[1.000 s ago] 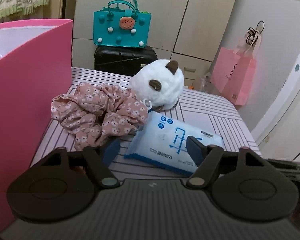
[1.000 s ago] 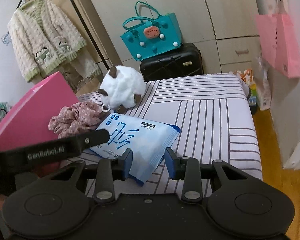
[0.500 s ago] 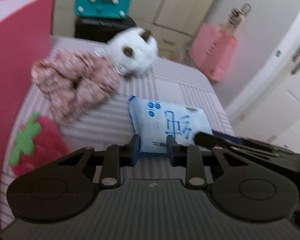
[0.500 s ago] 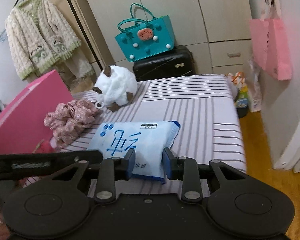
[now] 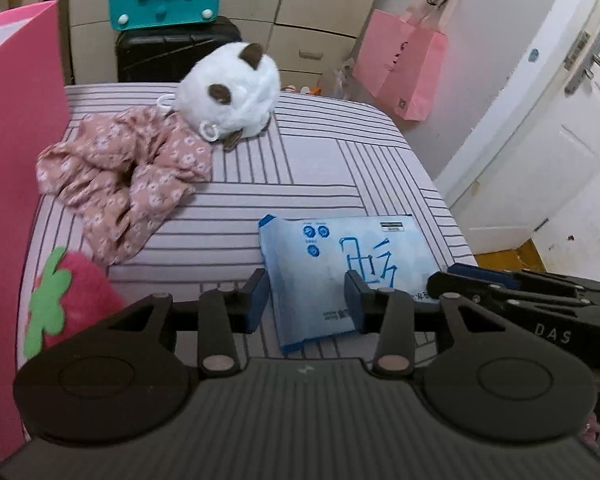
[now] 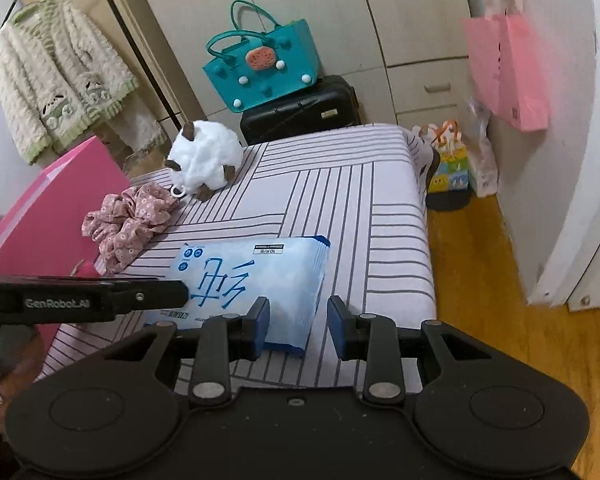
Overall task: Organize soft objects
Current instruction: 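Close the left tool on the edge of the wet-wipes pack, then lift the wet-wipes pack with the left tool and carry it toward the pink box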
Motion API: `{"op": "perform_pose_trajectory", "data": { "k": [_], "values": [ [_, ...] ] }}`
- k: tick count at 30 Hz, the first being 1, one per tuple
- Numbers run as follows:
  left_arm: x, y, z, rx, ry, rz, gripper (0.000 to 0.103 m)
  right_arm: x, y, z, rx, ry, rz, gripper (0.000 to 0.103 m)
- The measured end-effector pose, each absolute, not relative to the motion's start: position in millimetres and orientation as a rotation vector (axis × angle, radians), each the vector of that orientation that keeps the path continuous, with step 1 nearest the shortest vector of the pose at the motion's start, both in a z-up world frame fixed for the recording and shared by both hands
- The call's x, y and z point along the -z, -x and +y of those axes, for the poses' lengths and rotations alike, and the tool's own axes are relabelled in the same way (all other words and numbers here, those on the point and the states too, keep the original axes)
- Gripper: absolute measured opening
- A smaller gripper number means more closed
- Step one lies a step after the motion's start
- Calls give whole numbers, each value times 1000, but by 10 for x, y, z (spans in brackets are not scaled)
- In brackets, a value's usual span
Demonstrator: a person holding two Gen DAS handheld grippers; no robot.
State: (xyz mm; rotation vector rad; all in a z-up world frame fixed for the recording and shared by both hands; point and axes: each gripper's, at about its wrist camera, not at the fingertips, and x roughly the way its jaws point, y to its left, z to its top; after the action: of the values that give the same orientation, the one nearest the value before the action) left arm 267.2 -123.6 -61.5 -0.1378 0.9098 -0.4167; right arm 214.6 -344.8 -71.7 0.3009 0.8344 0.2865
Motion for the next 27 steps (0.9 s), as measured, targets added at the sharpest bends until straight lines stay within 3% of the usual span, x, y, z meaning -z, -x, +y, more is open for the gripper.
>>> {"op": "perform_pose_trajectory", "data": {
  "k": [7,21,27],
  "values": [
    [614,-2757,-1231,451,117,938,33,720,-2285,-3309,-322,-257,861,36],
    [509,-2605,-1374,507,64,935,33,527,-2188,-3103,-304,-117,860,34],
    [322,-2407,-1250,551,76,909,33,305,-1995,-3065,-319,-92,824,40]
  ]
}}
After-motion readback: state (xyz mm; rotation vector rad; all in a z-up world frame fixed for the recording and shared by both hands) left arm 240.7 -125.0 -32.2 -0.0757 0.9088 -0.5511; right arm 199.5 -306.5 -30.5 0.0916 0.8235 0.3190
